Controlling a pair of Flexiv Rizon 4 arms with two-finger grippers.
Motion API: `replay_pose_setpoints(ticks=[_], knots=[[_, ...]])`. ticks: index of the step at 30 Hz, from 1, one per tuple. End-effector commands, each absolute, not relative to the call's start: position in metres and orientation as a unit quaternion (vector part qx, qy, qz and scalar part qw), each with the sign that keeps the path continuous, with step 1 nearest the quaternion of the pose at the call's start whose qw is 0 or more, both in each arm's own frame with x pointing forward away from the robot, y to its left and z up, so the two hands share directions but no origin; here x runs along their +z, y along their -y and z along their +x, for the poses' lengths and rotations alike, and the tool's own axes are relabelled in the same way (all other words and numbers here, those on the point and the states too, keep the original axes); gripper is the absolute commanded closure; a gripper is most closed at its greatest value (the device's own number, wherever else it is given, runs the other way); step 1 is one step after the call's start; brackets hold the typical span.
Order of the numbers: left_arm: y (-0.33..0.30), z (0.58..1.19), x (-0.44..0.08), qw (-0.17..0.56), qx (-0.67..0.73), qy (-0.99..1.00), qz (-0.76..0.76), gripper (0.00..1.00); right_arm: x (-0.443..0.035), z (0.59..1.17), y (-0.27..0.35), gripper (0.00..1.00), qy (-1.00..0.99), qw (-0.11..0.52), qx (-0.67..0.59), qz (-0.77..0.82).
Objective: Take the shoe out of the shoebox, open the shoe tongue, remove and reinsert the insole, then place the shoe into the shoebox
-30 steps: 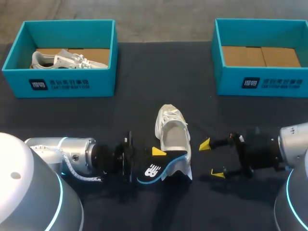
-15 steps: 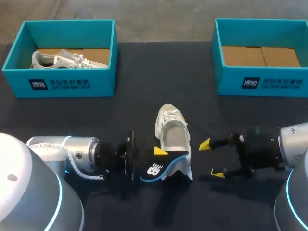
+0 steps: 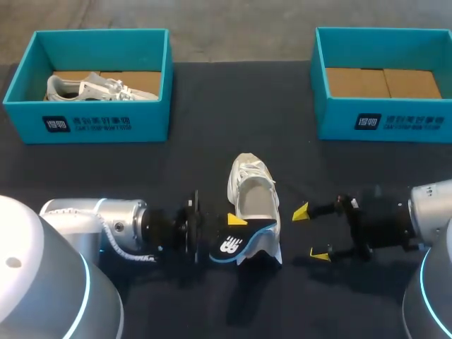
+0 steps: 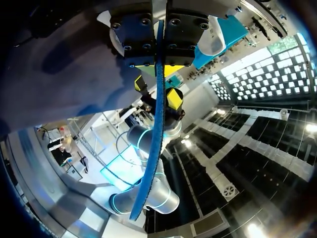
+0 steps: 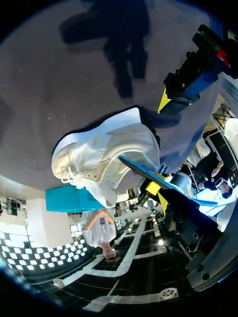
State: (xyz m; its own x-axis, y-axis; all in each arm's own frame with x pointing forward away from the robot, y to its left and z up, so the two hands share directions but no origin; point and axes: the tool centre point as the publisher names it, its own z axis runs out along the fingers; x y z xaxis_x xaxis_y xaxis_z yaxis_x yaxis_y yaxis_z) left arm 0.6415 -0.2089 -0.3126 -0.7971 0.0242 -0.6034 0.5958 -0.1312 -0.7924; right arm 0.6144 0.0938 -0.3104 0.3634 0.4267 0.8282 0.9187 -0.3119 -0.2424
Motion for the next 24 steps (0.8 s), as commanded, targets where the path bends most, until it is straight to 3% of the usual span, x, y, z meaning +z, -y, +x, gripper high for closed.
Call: replay_pose_setpoints(ticks=[1, 24], knots=[[0.214, 0.644, -0.316, 0.201, -0.71, -0.628, 0.246, 1.0, -0.31, 0.614, -0.094, 0.0, 0.455, 0.369, -0.334, -0.739], [0.222, 0.666, -0.337, 0.197, -0.696, -0.648, 0.238, 1.0, -0.31, 0.614, -0.094, 0.0, 0.455, 0.369, -0.334, -0.739]])
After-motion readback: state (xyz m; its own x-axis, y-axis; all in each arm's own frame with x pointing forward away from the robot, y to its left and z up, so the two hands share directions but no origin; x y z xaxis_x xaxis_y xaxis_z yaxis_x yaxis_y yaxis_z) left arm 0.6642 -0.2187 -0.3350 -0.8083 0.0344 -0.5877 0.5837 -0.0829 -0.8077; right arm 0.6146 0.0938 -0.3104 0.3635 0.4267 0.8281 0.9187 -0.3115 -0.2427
